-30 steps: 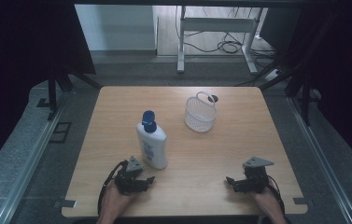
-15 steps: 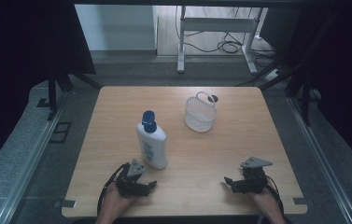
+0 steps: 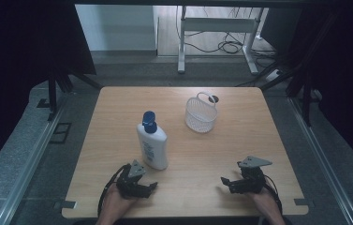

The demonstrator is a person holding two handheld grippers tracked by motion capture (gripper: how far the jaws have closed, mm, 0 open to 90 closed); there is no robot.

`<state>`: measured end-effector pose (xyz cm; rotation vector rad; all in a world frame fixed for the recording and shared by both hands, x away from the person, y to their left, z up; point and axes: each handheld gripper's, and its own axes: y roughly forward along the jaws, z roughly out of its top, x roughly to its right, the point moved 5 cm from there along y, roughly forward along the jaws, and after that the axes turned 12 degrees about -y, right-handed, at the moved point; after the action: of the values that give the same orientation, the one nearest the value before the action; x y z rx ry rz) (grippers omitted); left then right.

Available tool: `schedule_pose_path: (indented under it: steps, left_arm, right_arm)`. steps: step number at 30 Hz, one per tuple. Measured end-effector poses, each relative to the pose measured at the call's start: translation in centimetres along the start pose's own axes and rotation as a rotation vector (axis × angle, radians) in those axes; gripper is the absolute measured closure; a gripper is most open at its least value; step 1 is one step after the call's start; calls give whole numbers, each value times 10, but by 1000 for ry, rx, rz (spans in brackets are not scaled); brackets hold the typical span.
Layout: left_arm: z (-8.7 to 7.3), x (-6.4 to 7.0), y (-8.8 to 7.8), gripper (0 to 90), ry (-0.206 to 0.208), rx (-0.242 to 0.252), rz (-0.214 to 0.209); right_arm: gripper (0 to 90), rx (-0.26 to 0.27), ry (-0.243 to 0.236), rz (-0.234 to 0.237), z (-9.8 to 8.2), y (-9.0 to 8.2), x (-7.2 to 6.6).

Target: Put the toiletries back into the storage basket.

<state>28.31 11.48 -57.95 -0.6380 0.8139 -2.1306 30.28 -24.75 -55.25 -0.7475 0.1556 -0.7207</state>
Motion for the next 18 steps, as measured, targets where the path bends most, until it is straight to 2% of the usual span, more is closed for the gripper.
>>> schedule_pose_path:
  steps: [3,10,18]
  left_arm:
    - [0,0,0,154,-1,-1,2]
    - [0,0,0,145,-4,-2,6]
    - [0,-1,0,138,-3,-3,9]
  right_arm:
    - [54,8,-1,12,3,1,-3]
    - [54,20,-40,45,17,3,-14]
    - [55,43,-54,59,32,4,-18]
